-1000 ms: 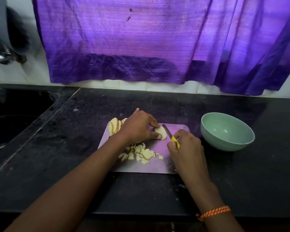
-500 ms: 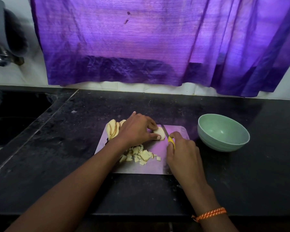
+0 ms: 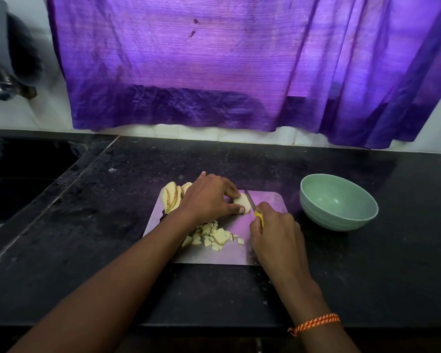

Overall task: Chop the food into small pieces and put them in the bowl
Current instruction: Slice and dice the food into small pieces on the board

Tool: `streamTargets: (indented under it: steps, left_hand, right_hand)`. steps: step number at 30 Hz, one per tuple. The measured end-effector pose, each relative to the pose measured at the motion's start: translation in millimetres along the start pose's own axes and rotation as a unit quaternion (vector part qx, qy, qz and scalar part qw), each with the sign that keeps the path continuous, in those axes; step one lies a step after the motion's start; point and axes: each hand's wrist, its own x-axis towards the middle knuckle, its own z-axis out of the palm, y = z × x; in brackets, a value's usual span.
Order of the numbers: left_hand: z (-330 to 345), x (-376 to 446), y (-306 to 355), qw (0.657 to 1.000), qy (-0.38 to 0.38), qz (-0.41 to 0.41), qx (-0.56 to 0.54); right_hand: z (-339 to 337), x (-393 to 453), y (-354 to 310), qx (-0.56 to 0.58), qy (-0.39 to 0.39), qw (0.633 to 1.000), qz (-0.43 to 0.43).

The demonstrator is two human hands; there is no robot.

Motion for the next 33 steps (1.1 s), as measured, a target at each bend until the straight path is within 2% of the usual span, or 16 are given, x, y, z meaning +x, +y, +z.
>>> streamTargets:
  steps: [11,21,27,33]
  left_hand:
    - [0.4,-2.2,3.1,1.000,0.012,-0.003,0.022]
    - [0.9,-4.1,3.3,0.997,0.031,0.000,0.066]
    - [0.1,-2.3,1.4,0.998,0.030,-0.010,0.049]
    - [0.5,-1.6,1.1,0.998,0.026,-0.012,0.052]
  right_hand:
    - [-9.9,-4.6,-2.7,-0.023,-0.041,0.999,-0.017]
    - [-20.3,-37.5,7.6,-0.026,-0.009,0.999,-0.022]
    - [-19.2,-25.8,10.1,-0.004,0.060,0.998,-0.022]
    - [-11.2,-3.3,2.2,0.014,0.041,0.999,-0.032]
